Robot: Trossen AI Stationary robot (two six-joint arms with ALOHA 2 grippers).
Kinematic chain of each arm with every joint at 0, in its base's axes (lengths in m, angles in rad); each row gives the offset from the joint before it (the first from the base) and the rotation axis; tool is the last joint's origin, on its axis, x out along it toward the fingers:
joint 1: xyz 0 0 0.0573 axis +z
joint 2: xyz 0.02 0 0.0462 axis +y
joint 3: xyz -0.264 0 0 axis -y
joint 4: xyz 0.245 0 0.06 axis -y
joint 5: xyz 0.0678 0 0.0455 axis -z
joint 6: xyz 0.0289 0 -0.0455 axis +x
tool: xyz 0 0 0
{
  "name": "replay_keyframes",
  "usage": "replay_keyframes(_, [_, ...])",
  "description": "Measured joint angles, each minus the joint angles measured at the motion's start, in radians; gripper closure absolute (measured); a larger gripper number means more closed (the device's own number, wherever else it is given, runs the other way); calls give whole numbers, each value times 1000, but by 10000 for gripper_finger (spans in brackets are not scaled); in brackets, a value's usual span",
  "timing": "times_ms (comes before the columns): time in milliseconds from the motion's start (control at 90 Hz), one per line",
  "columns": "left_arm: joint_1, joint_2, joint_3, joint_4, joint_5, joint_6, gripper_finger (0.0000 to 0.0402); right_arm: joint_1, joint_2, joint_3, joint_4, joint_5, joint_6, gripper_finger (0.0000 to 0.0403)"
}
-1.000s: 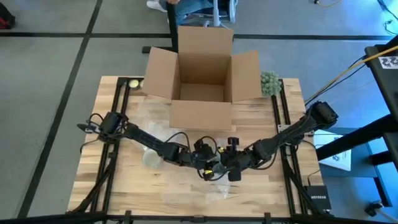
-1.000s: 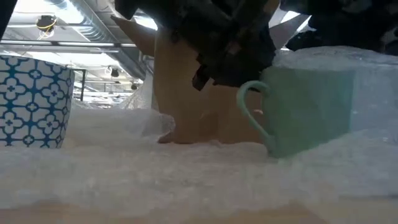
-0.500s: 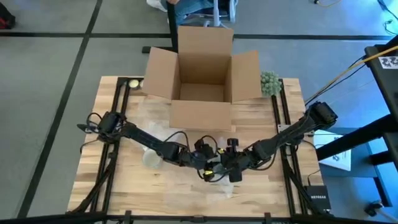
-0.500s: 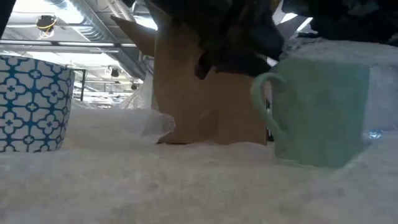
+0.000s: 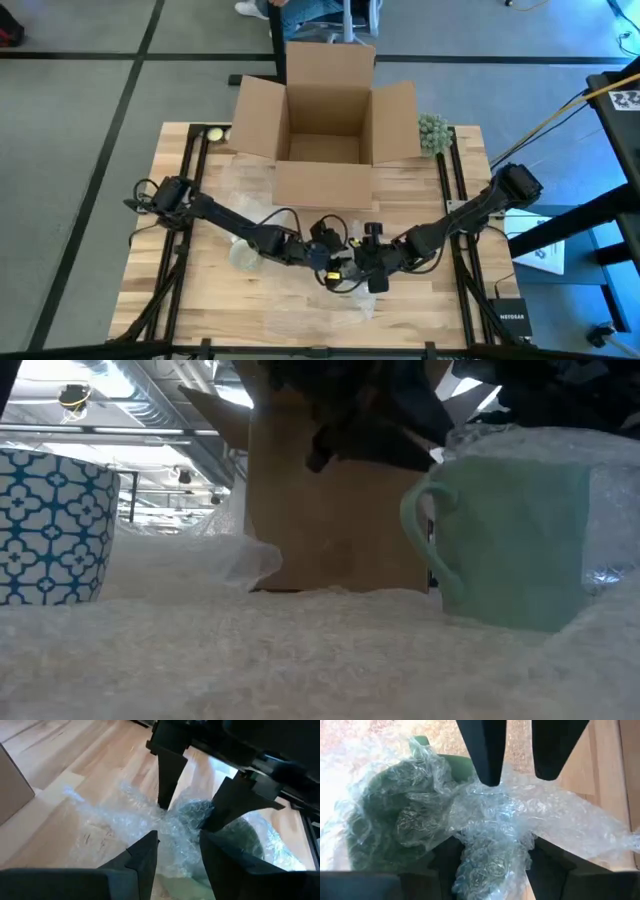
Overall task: Wrap mug
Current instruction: Wrap the green mug with the bubble wrap
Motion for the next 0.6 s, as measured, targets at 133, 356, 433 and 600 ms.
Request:
replay_keyframes(133, [4, -6, 0, -29, -3, -10, 270, 0, 0, 0, 0, 0, 0, 231])
replay_keyframes(356, [5, -29, 1, -28, -47, -8, 270, 0, -1, 1, 0, 0, 0, 231])
replay_keyframes(433, [5, -29, 1, -7, -42, 12, 270, 0, -1, 1, 0, 0, 0, 231])
replay_keyframes(600, [5, -13, 1, 23, -42, 14, 270, 0, -1, 1, 0, 0, -2, 231])
